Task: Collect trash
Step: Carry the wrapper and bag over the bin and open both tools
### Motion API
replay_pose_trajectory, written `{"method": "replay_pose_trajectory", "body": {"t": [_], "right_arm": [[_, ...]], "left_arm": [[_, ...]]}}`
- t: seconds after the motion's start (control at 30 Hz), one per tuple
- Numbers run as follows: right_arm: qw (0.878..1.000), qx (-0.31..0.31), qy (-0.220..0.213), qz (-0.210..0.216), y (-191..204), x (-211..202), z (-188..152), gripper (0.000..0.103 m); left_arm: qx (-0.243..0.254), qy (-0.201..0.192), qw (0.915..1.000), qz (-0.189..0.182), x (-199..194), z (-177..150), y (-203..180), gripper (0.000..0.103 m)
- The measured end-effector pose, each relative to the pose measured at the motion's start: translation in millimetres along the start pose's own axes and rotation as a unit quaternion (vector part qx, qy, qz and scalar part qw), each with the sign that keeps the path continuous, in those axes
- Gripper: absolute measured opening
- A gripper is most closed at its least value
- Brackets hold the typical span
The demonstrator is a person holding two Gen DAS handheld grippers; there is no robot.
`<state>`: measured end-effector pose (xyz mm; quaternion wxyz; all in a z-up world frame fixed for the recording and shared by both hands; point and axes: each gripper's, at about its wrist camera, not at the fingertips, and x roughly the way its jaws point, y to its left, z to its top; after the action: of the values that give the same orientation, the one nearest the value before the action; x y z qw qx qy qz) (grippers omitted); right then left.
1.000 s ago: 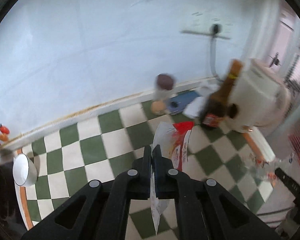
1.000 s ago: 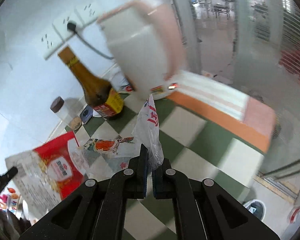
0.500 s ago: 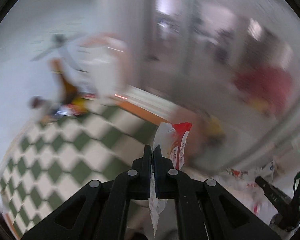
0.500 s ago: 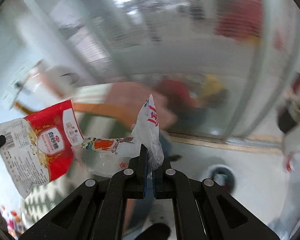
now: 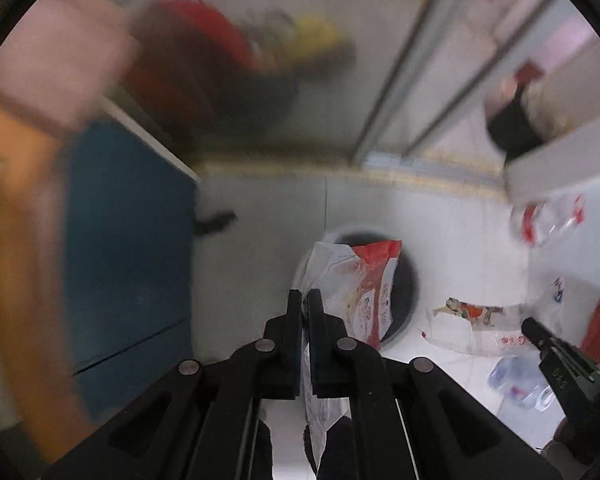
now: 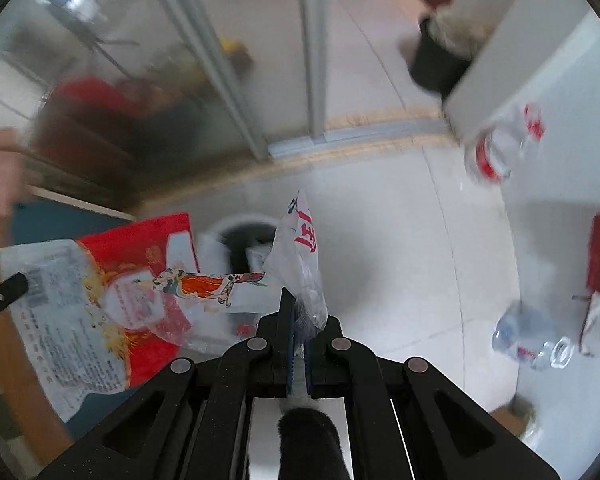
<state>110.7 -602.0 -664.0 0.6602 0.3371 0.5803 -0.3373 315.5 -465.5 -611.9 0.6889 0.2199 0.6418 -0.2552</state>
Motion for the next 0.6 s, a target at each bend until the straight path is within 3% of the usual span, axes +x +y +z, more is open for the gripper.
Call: {"method": "replay_pose_trajectory", "body": {"t": [0.17, 0.27, 0.43, 0.47, 0.5, 0.53, 0.57, 0.6], "right_arm": [[0.999, -0.017, 0.022, -0.033, 7.1, 125.3, 7.8, 0.003], [0.998, -0.022, 0.036, -0.041, 21.1, 171.4, 10.1, 0.003], [0.997, -0.031, 0.063, -0.023, 39.6, 212.4, 16.7, 0.004], [0.997, -0.033, 0.068, -0.024, 42.8, 216.1, 17.5, 0.005], [0.996, -0.032, 0.075, -0.018, 43.3, 217.6, 18.2, 0.011], [0.996, -0.029, 0.081, -0.009, 41.3, 220.3, 18.4, 0.015], [0.996, -0.021, 0.088, 0.003, 39.3, 218.1, 18.6, 0.03], [0.996, -0.019, 0.09, 0.007, 36.8, 216.1, 19.7, 0.051]], "left_arm": [[0.023, 0.061, 0.9979, -0.003, 140.9, 12.8, -19.9, 0.001], [0.029, 0.087, 0.9957, -0.015, 190.3, 17.9, -30.8, 0.007], [0.035, 0.094, 0.9948, -0.018, 206.6, 13.8, -30.1, 0.012], [0.034, 0.088, 0.9954, -0.02, 202.0, 12.7, -28.1, 0.027], [0.03, 0.079, 0.9962, -0.019, 197.4, 11.5, -24.9, 0.058], [0.026, 0.071, 0.9969, -0.02, 191.0, 11.7, -19.7, 0.077], [0.019, 0.06, 0.9978, -0.021, 179.7, 11.0, -15.6, 0.102], [0.014, 0.052, 0.9983, -0.02, 175.8, 11.5, -11.0, 0.103]]}}
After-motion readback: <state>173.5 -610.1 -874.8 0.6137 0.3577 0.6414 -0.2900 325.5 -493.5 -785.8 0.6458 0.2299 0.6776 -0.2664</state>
